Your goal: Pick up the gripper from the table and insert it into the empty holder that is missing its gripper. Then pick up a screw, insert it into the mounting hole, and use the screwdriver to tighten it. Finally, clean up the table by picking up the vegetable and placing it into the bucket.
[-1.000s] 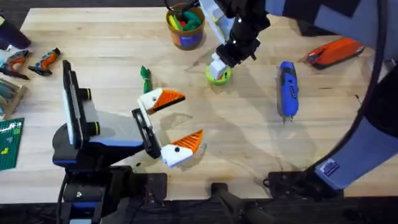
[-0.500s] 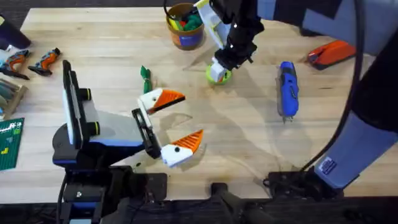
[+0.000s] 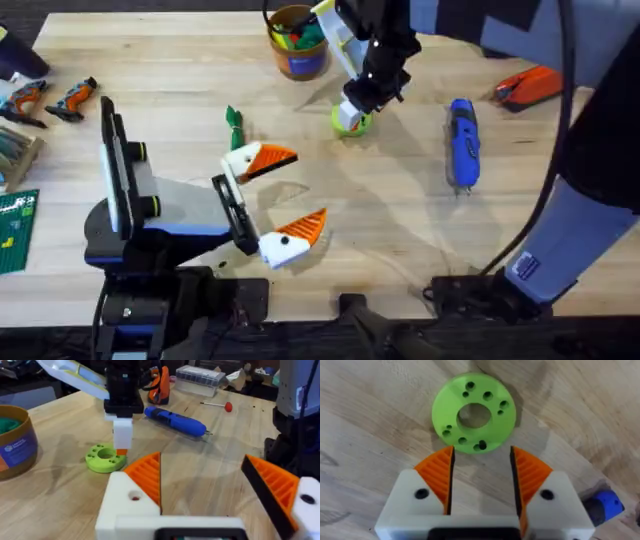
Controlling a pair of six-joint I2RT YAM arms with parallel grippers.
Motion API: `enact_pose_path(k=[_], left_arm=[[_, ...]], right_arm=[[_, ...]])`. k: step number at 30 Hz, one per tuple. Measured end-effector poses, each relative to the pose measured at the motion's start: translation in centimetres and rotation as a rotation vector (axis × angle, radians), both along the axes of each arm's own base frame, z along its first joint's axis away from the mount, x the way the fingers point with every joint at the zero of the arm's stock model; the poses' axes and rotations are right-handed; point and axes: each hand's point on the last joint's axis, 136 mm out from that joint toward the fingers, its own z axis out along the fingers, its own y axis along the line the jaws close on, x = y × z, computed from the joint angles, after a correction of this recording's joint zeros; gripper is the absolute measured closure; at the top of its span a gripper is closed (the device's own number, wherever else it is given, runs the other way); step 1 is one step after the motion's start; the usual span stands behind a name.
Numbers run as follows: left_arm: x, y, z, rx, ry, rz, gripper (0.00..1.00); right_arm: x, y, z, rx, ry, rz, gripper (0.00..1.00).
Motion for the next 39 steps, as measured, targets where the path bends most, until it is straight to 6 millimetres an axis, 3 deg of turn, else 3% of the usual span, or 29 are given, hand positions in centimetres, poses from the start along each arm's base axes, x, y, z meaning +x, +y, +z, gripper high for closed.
enact_pose_path(k=[16,22,39], left_arm=[[0.0,0.0,0.0,0.0,0.0,0.0,0.015],[0.0,0.0,0.0,0.0,0.0,0.0,0.015],[0.0,0.0,0.0,0.0,0.0,0.0,0.015]], right_arm=[[0.4,0.2,-0.5,0.003,-0.004,-0.001,0.486],[0.3,0.2,-1.4,-0.005,0.014,-0.001,0.574],[0.5,0.3,-1.3,0.0,0.008,-0.007,0.779]])
